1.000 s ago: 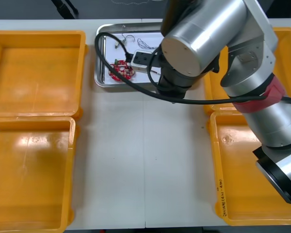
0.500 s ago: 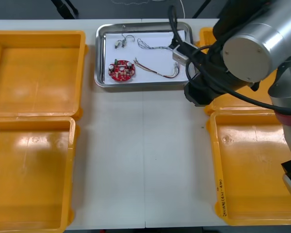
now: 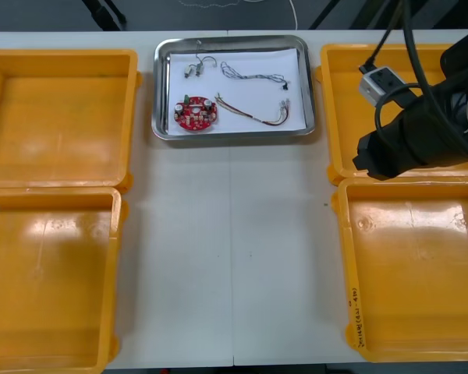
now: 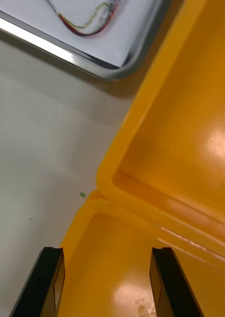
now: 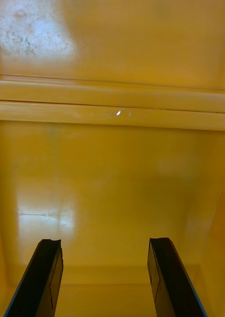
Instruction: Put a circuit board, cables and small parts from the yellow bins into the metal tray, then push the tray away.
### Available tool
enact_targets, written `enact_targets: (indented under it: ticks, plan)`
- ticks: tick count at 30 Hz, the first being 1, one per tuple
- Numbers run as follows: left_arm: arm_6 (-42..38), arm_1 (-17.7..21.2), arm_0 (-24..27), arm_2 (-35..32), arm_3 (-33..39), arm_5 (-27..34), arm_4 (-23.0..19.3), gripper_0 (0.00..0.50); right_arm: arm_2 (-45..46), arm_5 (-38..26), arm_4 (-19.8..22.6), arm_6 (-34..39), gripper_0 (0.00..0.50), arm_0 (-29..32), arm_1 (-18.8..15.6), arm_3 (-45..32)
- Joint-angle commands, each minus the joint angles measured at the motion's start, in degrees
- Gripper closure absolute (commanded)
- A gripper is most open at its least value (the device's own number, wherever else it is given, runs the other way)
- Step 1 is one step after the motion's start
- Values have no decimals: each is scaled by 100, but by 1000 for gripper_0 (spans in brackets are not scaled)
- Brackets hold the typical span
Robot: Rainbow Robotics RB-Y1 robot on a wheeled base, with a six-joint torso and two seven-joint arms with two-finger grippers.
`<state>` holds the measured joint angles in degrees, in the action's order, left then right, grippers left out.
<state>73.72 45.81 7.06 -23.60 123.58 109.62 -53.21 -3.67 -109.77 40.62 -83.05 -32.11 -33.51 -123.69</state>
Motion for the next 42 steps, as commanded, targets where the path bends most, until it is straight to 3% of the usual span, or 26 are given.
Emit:
enact_targets:
  ticks: [1, 7, 17, 42]
  plan:
    - [424, 262, -82, -180, 149, 38, -40, 0, 438, -23, 394, 790, 0, 424, -463, -199]
    - [424, 262, -82, -180, 149, 38, -40, 0, 622, -23, 517, 1212, 0, 776, -666, -234]
    - [424, 262, -82, -180, 149, 38, -40, 0, 701, -23, 69, 1441, 0, 1321, -850, -375]
    - [424, 262, -82, -180, 149, 38, -40, 0, 807, -23, 69, 1819, 0, 1901, -797, -375]
